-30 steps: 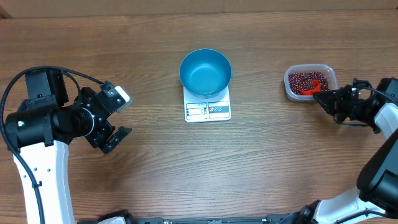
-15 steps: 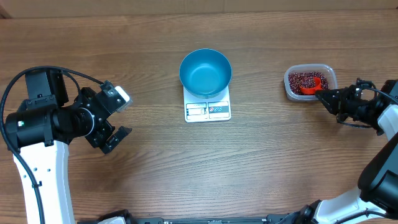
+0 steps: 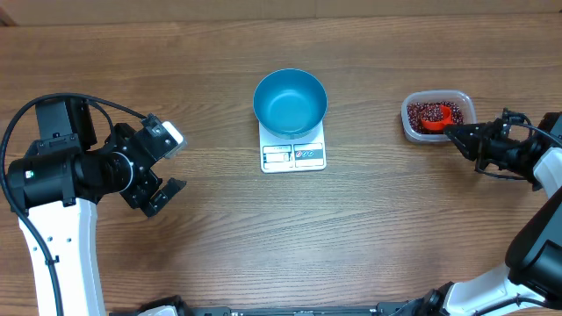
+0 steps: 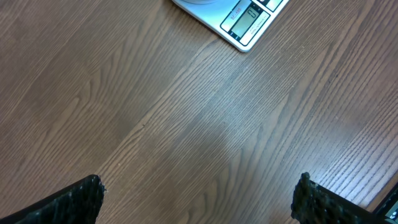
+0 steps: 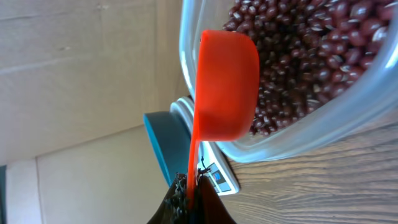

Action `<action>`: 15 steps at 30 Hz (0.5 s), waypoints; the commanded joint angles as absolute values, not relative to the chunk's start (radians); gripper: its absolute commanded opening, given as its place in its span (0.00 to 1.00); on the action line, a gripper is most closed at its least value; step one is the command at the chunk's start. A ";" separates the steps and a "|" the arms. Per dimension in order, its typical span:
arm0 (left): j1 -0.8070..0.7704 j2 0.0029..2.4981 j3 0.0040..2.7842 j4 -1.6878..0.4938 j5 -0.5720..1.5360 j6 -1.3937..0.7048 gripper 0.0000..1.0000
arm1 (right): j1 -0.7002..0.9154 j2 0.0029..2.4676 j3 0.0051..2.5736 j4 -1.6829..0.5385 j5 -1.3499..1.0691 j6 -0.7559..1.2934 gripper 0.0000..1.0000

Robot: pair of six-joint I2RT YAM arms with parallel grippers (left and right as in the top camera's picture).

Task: Scoop item into bowl and weigh 150g on scale
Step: 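Drag the red cup through the beans to scoop with the right gripper, then carry the filled red cup left over the teal bowl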

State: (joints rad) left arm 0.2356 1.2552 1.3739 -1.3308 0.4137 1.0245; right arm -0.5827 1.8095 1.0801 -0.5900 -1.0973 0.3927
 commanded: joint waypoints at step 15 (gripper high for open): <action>0.236 1.257 1.376 -1.330 0.403 1.059 1.00 | -0.583 1.820 1.079 -0.550 -1.286 0.389 0.04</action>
State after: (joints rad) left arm 0.2356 1.2552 1.3739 -1.3308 0.4137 1.0245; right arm -0.5827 1.8095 1.0798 -0.5579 -1.2327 0.3923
